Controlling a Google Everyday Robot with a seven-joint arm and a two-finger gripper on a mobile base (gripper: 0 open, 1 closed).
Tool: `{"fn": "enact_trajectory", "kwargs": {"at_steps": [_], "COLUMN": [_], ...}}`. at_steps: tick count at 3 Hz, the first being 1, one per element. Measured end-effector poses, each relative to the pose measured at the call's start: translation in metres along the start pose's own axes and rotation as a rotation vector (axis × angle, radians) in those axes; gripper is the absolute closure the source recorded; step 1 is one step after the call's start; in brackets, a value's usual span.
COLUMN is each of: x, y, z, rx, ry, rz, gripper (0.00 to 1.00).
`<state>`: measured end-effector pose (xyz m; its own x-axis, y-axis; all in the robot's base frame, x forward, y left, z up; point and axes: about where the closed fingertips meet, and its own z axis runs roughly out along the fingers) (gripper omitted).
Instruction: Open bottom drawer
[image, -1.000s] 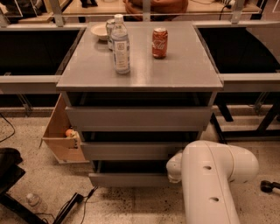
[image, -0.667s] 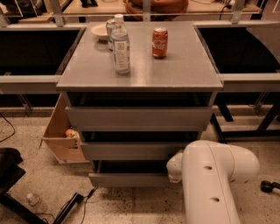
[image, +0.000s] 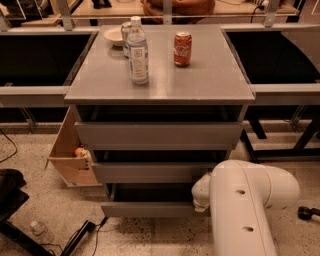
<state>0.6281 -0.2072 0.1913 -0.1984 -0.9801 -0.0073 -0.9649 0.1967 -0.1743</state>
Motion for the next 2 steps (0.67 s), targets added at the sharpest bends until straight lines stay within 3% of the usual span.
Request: {"fn": "enact_trajectory", "kwargs": {"at_steps": [2], "x": [0.0170], "y": [0.0154], "z": [-0.0096], "rx": [-0.007], "ry": [0.012], "rz": [0.032], "gripper": [1.00]}}
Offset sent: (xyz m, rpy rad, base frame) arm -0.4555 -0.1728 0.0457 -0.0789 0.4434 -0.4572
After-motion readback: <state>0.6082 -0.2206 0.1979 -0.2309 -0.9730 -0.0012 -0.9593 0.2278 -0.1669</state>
